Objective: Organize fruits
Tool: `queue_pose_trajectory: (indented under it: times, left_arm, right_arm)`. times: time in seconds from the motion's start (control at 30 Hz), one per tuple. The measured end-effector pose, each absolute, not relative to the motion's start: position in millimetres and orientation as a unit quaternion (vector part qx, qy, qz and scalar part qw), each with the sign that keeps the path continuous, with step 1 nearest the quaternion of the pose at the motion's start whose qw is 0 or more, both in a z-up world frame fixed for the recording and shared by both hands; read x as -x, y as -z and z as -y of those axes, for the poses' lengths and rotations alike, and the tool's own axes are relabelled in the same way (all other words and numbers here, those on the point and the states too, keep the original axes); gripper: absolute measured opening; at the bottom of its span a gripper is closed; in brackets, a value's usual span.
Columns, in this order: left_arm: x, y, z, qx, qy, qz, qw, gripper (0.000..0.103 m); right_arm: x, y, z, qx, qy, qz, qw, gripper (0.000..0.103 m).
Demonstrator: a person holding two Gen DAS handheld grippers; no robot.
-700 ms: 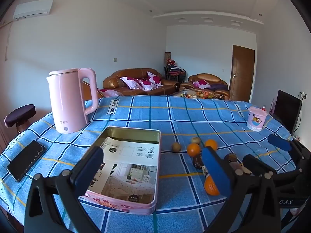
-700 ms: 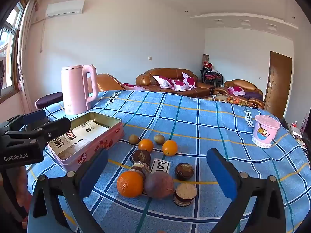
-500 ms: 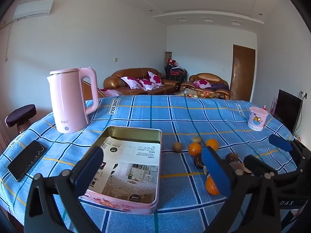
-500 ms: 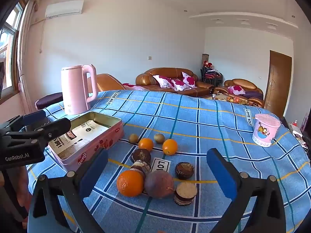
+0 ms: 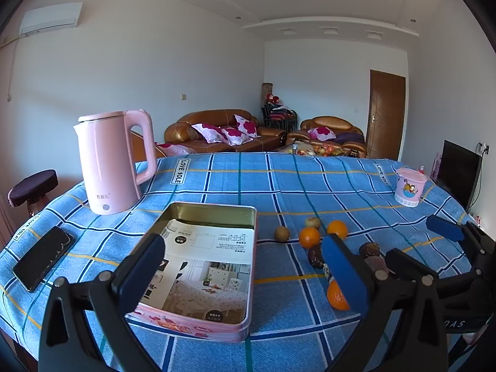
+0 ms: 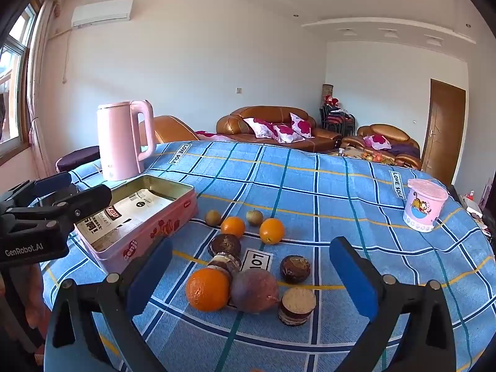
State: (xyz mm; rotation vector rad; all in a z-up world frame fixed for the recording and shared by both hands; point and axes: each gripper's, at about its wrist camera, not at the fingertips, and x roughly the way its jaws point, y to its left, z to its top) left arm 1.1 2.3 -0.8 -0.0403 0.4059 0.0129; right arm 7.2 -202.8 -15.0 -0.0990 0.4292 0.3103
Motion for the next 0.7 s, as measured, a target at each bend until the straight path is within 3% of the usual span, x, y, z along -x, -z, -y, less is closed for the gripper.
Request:
queue_pose_trajectory:
  times: [0.7]
  left_arm:
    - [0.3,1.4,-2.0,0.019,-0.008,-0.200,0.980,0.103]
  right_arm:
    - [-7.5,16.7,202.3,0.048,-0.154,-0.216,0.963,0.102]
